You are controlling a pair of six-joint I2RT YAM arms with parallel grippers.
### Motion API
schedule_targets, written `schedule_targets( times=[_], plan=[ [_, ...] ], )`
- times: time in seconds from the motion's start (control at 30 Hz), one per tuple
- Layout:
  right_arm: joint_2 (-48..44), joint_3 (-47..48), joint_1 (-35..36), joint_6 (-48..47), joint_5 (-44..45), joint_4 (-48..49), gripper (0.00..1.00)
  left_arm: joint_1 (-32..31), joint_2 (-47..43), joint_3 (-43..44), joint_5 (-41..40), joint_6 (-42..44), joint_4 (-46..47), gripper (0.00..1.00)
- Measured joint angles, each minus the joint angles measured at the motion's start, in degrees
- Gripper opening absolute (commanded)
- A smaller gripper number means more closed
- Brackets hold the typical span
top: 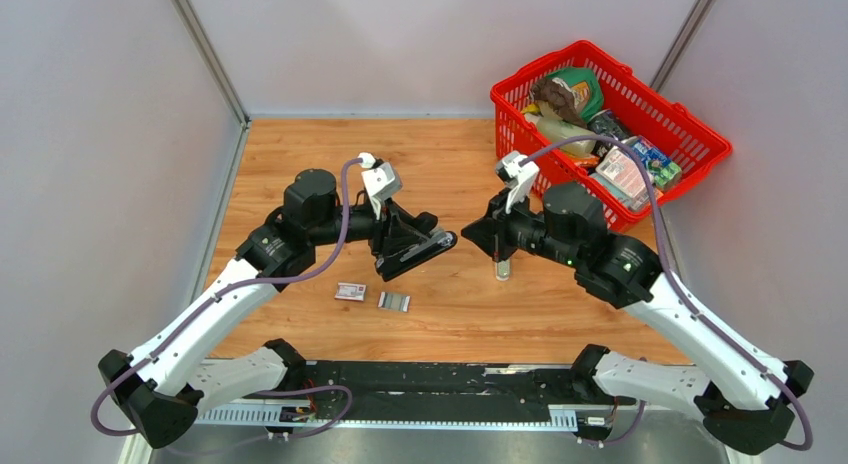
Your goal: Unload the staples from the stapler
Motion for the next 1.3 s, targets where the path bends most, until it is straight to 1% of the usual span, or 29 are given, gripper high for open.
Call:
schedule_targets(
  times=[0.17,0.27,0.47,0.77,1.07,1.3],
  plan=[
    [3.9,-0.1,0.0,3.0,3.0,4.8,0.0,0.0,0.3,-0.1,-1.8,-1.2,1.0,0.0],
    [4.9,-0.9,0.0,5.0,4.4,8.6,0.0,0.0,1.0,-0.2,-2.2,-1.7,1.6,0.0],
    [7.2,-1.0,0.0,7.9,5.9,13.2,0.0,0.0,1.2,-0.8,-3.1,-2.3,1.8,0.0],
    [11.5,-1.0,1.3,10.4,8.9,14.9,0.0,0.0,1.2,-1.4,-4.2,-3.0,4.0,0.0],
    [12.2,-1.1,3.2,11.4,12.0,15.7,0.0,0.0,1.0,-2.7,-5.4,-4.3,5.5,0.0],
    [12.3,-4.3,3.9,13.1,12.8,16.7,0.0,0.0,0.6,-4.4,-7.2,-5.9,8.0,0.0]
  ],
)
